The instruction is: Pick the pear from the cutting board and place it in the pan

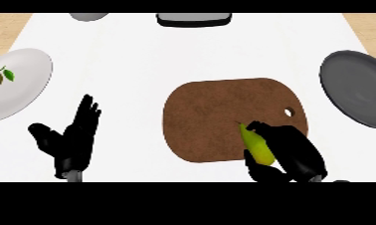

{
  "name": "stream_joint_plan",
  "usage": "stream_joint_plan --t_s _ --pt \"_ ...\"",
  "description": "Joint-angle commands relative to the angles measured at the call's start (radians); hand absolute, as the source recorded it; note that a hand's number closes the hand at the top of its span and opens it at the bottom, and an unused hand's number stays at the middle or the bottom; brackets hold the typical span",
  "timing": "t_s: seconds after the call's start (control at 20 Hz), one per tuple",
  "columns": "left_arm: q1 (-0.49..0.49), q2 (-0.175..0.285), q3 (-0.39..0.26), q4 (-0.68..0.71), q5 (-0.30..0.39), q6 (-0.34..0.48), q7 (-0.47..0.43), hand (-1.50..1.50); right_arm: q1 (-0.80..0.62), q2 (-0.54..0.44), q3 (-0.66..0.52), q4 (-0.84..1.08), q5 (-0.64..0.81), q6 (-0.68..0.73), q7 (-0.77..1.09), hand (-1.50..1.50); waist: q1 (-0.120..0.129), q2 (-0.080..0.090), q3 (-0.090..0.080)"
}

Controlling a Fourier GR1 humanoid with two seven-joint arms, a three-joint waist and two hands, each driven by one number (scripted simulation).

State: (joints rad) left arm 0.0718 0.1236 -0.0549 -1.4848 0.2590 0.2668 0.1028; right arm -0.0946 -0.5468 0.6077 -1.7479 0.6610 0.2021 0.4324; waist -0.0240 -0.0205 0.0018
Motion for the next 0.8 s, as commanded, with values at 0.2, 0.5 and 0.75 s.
stream_joint_plan --t_s 0.2,0.5,0.75 --pt "-0.009 -0.009 0.015 0.061 0.008 -0.016 -0.001 0.00 0.246 -0.128 0.021 -0.256 0.253 -0.252 -0.051 1.50 -0.003 0.015 -0.002" --pt "0.073 -0.012 -0.003 -0.005 -0.002 -0.003 0.011 0.00 0.320 -0.189 -0.199 -0.475 0.268 -0.419 -0.025 1.50 -0.024 0.008 -0.001" --pt "0.082 0.008 0.032 0.083 0.029 -0.094 -0.082 0.00 0.405 -0.197 -0.358 -0.643 0.124 -0.376 0.035 1.50 -0.002 0.017 -0.003"
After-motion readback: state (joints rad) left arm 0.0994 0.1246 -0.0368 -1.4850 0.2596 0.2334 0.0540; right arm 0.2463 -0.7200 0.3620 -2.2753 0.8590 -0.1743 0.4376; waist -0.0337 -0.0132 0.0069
